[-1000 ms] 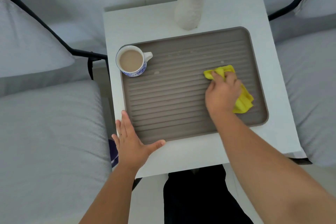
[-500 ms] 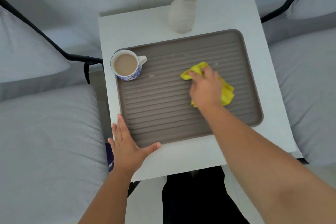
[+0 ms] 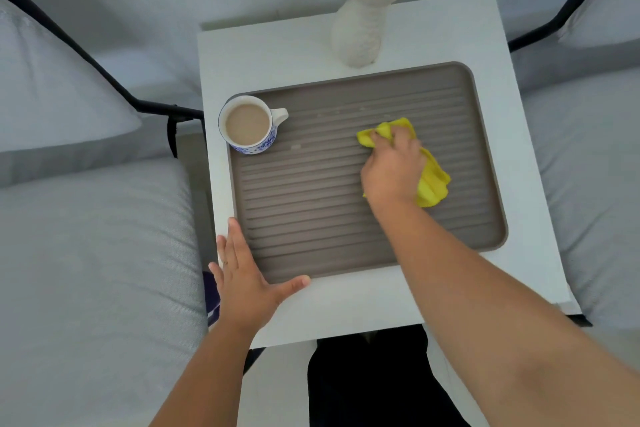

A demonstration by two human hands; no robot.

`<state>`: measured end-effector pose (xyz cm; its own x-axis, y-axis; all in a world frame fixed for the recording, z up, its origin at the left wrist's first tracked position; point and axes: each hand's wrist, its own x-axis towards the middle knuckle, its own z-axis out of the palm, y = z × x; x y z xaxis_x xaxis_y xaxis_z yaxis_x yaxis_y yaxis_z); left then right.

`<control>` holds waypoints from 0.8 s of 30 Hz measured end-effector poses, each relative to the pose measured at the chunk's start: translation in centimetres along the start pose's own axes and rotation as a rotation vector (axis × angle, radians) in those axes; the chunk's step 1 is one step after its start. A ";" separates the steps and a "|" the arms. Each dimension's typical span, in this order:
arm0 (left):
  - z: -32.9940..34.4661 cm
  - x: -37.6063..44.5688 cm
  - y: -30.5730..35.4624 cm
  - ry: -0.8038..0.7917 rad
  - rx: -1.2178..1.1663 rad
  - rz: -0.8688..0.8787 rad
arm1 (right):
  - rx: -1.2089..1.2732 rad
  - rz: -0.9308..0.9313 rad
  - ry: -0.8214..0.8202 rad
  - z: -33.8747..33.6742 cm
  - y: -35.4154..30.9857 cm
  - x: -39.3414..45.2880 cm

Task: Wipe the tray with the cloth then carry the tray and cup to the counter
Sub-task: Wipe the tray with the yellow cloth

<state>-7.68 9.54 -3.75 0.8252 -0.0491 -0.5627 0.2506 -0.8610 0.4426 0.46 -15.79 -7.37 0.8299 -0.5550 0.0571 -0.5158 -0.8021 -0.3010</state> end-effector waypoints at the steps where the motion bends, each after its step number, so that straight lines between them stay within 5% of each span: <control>1: 0.0 0.0 0.0 -0.001 -0.003 -0.003 | 0.000 -0.065 -0.024 0.4 -1.3 -0.6; 9: 0.1 0.0 0.2 -0.002 -0.016 -0.016 | -0.031 -0.430 -0.218 2.2 -8.4 -3.7; 16: -0.1 -0.1 0.3 -0.003 -0.018 -0.020 | -0.070 -0.643 -0.264 1.7 -7.4 -2.9; 24: -0.2 -0.3 0.3 -0.007 -0.045 -0.024 | -0.059 -0.542 -0.116 0.5 -1.4 -0.9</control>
<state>-7.75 9.36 -3.28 0.8153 -0.0322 -0.5781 0.2927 -0.8385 0.4596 0.54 -14.08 -7.49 0.9959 -0.0343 0.0831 -0.0168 -0.9790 -0.2034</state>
